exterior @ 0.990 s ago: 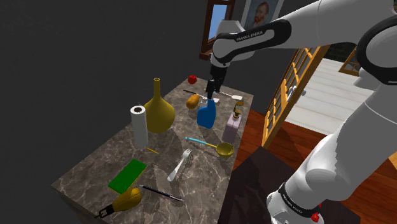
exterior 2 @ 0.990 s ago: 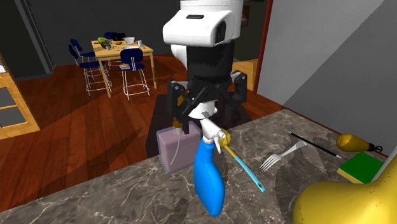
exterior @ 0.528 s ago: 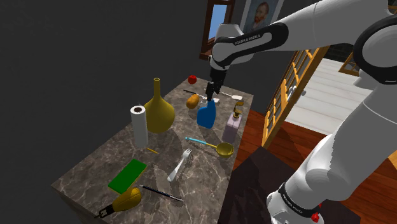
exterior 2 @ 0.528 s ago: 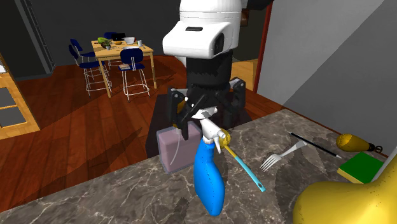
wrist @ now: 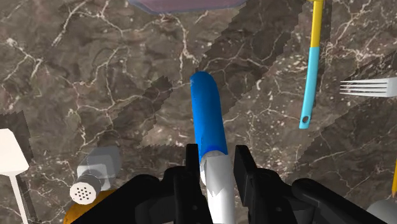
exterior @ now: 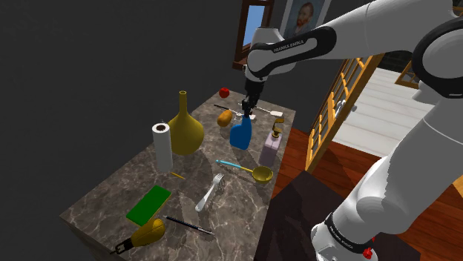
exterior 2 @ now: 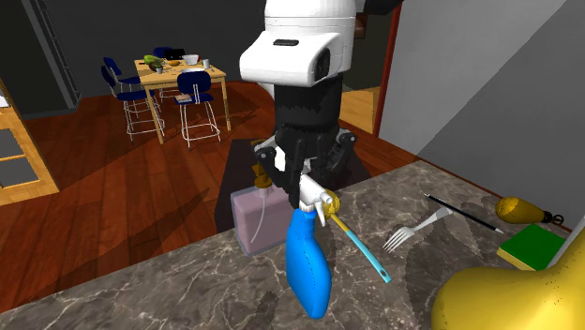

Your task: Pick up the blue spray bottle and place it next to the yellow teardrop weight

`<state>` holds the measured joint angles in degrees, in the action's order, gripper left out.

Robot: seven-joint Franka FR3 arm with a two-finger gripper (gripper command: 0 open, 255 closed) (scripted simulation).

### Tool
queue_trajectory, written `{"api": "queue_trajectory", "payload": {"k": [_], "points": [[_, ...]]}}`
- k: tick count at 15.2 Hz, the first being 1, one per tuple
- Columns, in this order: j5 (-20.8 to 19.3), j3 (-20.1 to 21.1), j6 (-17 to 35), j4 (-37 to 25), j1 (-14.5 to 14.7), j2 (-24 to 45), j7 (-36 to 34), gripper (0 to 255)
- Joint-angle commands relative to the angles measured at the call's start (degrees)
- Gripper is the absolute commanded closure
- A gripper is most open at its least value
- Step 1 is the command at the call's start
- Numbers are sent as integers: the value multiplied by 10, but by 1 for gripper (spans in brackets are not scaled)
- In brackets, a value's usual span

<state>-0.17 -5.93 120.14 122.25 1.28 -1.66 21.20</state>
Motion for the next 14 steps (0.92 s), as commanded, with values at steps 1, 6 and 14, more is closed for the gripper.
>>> {"api": "queue_trajectory", "payload": {"k": [1,6,14], "points": [[0,0,0,0,0,0,0,255],[0,0,-8,-5,0,-3,0,255],[-2,1,-68,-46,0,-22,-2,255]]}}
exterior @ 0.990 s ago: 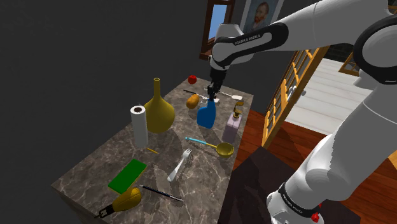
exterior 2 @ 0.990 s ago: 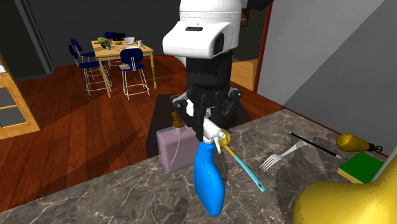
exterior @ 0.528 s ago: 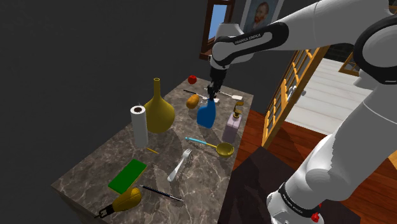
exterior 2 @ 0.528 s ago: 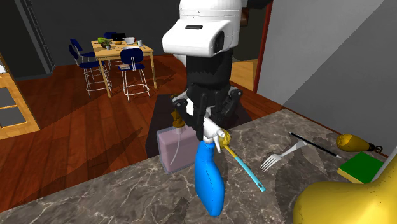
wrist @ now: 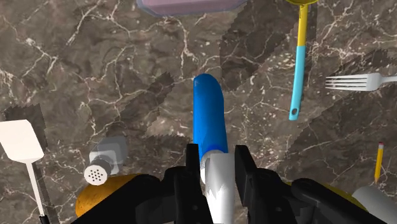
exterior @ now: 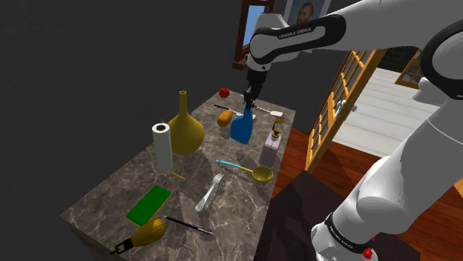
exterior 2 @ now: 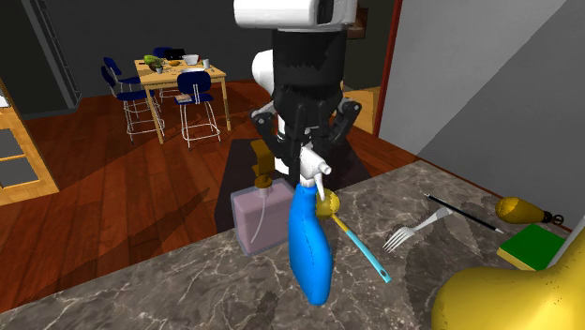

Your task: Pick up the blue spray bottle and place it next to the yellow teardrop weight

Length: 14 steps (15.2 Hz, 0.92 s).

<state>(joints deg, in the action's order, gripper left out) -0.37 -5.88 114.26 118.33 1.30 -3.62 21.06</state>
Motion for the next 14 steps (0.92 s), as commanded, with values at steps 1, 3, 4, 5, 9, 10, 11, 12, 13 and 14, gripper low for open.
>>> {"api": "queue_trajectory", "payload": {"k": [1,3,4,5,9,10,11,12,13,14], "points": [[0,0,-17,-13,0,-4,0,255],[-1,0,-32,-25,0,-7,-1,255],[-1,0,-39,-31,0,-9,-1,255],[-1,0,-47,-37,0,-10,-1,255],[-1,1,-77,-63,0,-14,-1,255],[-1,1,-85,-70,0,-15,-1,255],[-1,1,-93,-77,0,-16,-1,255],[-1,1,-100,-84,1,-16,-1,255],[-1,1,-108,-92,1,-16,-1,255],[-1,1,-116,-99,1,-17,-1,255]]}}
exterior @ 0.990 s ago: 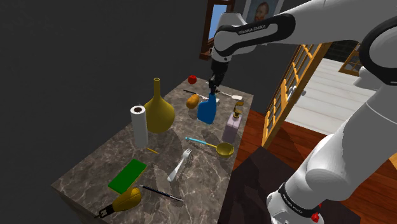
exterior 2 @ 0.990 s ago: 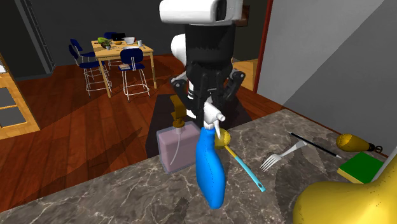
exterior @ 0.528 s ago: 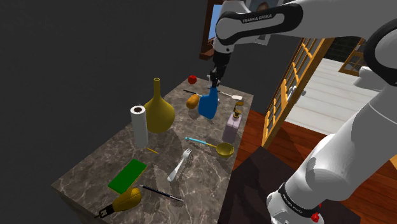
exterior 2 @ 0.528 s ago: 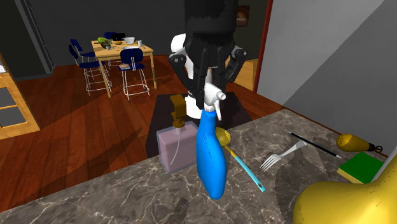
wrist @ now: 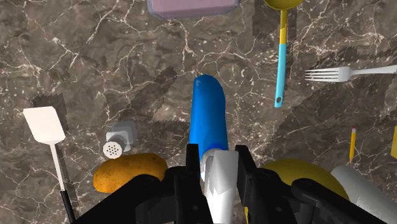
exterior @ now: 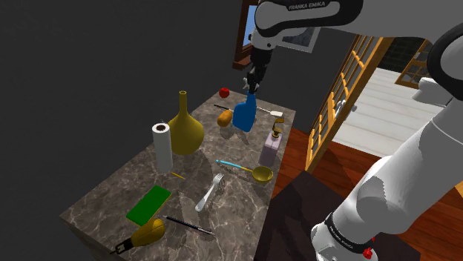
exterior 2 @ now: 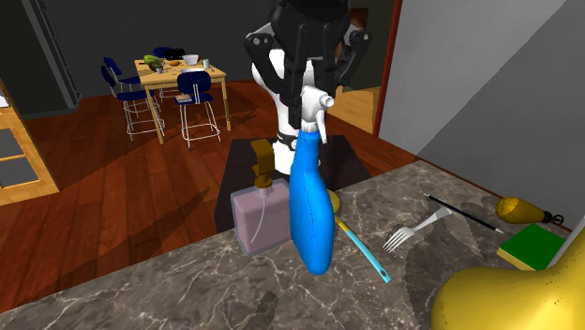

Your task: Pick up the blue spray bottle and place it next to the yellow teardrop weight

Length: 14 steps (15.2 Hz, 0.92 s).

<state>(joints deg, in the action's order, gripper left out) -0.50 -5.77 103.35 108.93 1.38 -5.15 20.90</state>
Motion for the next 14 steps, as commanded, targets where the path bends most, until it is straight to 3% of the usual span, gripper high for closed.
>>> {"api": "queue_trajectory", "payload": {"k": [1,14], "points": [[0,0,-14,-13,0,-1,0,255],[1,0,-116,-125,0,9,1,255]]}}
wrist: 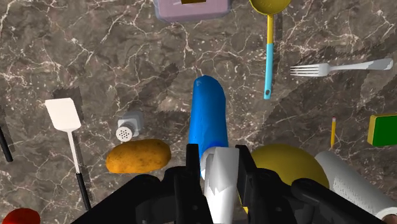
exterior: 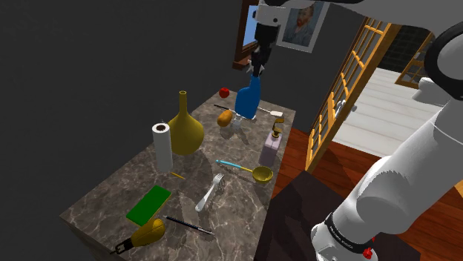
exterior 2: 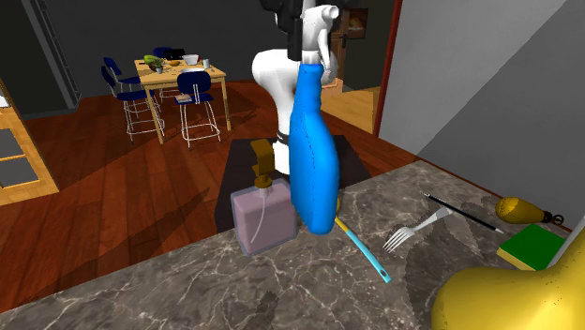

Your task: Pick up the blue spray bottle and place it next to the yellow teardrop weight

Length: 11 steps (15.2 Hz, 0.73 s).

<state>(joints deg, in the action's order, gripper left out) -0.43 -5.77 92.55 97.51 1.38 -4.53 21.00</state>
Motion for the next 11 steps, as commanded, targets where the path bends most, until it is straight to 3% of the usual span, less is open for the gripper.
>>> {"api": "queue_trajectory", "payload": {"k": [1,11], "points": [[1,0,-17,-21,0,5,0,255],[3,-1,-101,-132,-1,32,2,255]]}}
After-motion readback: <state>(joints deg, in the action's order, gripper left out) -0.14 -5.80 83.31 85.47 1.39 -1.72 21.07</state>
